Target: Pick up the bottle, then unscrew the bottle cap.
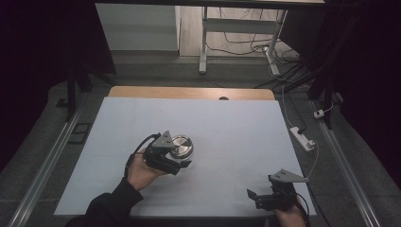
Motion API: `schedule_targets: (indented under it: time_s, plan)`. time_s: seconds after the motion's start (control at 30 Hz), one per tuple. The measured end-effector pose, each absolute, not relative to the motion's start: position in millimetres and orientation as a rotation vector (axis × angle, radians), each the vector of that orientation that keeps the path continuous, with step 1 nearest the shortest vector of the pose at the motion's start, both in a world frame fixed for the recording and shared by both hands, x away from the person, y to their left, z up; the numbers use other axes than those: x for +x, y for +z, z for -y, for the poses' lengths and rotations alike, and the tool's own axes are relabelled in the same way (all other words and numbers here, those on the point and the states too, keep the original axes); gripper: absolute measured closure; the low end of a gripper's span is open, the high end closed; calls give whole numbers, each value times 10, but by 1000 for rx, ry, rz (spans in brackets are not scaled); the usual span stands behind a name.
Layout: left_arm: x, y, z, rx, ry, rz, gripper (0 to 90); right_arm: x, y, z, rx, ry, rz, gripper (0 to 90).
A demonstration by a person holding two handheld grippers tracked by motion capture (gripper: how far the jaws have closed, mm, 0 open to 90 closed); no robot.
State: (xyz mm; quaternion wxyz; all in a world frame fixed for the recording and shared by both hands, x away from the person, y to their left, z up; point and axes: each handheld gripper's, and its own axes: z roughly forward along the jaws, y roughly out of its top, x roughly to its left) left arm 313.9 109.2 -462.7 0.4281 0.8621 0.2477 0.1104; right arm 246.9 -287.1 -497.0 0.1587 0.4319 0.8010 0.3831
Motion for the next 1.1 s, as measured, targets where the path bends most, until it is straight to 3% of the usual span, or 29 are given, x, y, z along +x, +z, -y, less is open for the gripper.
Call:
schedule_targets:
  time_s: [0.6,1.1]
  plan:
    - [3118,-4656,-1055,2142,239,-578,152,2426,-4902,2847,1175,1132,-2251,0]
    - [3093,-4666,-1051,2150,243,-551,152,2431,-4741,2591,1026,1233,-2279,0]
